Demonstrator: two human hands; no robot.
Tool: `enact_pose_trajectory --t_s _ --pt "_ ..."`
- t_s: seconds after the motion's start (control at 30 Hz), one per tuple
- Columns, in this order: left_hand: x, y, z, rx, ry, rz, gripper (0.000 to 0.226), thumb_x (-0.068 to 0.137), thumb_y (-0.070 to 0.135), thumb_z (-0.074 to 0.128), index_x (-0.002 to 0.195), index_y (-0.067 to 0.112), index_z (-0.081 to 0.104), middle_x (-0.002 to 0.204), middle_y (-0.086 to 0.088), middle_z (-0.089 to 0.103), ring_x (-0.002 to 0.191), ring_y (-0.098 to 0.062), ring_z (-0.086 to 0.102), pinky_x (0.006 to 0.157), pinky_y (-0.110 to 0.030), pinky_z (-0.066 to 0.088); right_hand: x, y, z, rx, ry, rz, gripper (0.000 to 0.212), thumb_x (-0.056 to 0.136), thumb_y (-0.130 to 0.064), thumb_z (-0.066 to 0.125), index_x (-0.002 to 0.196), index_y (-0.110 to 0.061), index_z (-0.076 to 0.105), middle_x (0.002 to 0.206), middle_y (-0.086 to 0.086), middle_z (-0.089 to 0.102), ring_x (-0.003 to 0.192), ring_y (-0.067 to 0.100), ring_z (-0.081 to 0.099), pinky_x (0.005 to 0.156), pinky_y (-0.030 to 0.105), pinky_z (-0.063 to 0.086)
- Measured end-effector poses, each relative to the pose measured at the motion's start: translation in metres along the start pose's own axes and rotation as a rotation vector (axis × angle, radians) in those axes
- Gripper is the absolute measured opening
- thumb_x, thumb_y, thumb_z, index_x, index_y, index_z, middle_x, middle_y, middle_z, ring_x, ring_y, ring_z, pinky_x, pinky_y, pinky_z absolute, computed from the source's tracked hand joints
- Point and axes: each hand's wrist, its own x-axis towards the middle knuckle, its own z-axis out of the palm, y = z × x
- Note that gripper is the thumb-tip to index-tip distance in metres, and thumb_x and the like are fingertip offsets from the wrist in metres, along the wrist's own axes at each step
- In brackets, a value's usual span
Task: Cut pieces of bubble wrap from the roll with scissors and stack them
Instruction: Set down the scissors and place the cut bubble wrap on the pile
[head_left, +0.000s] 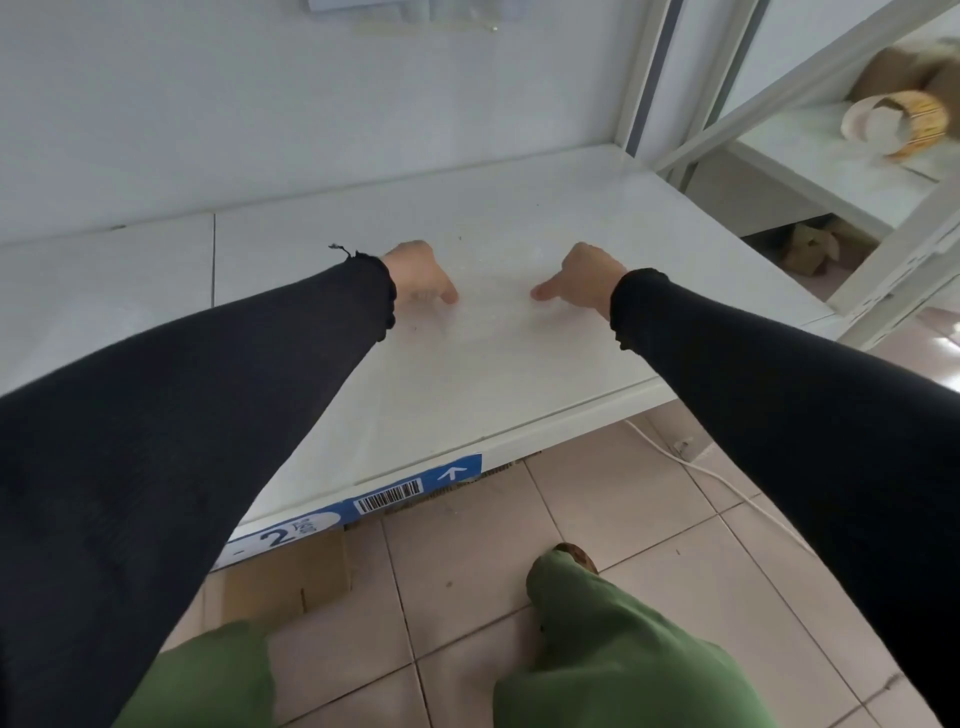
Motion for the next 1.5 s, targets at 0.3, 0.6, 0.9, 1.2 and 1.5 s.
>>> enact_pose_trajectory --t_s 0.3,0.6,0.9,1.2,1.5 --pt "0.019 -0.006 -0.018 -0.476 0.012 -0.031 0.017 0.085 0.005 0.068 0.082 0.013 0.054 0.081 -0.005 0.051 0.064 -0.018 0.049 0.062 -0.026 0.049 0.025 -0.006 -0.012 0.389 -0.09 -0.047 0.039 0.087 -0.017 0.073 0.12 0.0 0.062 0.1 0.007 0.061 0.096 0.023 0.057 0.099 0.04 0.051" --pt "0.078 -0.046 -0.064 -0.931 0.298 0.083 0.076 0.093 0.009 0.068 0.154 0.035 0.032 0.112 0.003 0.06 0.077 -0.015 0.06 0.087 -0.027 0.059 0.096 -0.068 0.016 0.75 0.079 -0.136 0.044 0.082 -0.005 0.062 0.12 -0.024 0.052 0.092 0.01 0.058 0.08 0.021 0.061 0.082 0.03 0.051" --pt "0.139 -0.066 -0.084 -0.863 0.273 0.064 0.032 0.088 0.014 0.075 0.119 0.022 0.069 0.114 0.008 0.064 0.116 -0.016 0.059 0.109 -0.032 0.046 0.158 -0.114 0.04 0.675 0.102 -0.158 0.036 0.093 -0.003 0.05 0.108 -0.024 0.074 0.081 -0.005 0.061 0.082 0.017 0.059 0.08 0.017 0.052" --pt "0.17 -0.082 -0.089 -0.457 0.319 0.079 0.064 0.087 0.016 0.076 0.145 0.023 0.051 0.137 -0.007 0.057 0.112 -0.026 0.062 0.105 -0.035 0.048 0.201 -0.13 0.057 0.391 0.087 -0.236 0.038 0.096 -0.003 0.048 0.127 -0.017 0.065 0.106 0.001 0.058 0.089 0.018 0.058 0.073 0.019 0.045" --pt "0.17 -0.09 -0.1 -0.188 0.214 -0.012 0.05 0.082 0.054 0.067 0.125 0.03 0.062 0.138 0.0 0.048 0.122 -0.025 0.051 0.107 -0.033 0.039 0.205 -0.126 0.059 0.196 0.061 -0.311 0.036 0.103 -0.019 0.045 0.135 -0.019 0.061 0.127 -0.001 0.063 0.105 0.016 0.056 0.094 0.025 0.045"
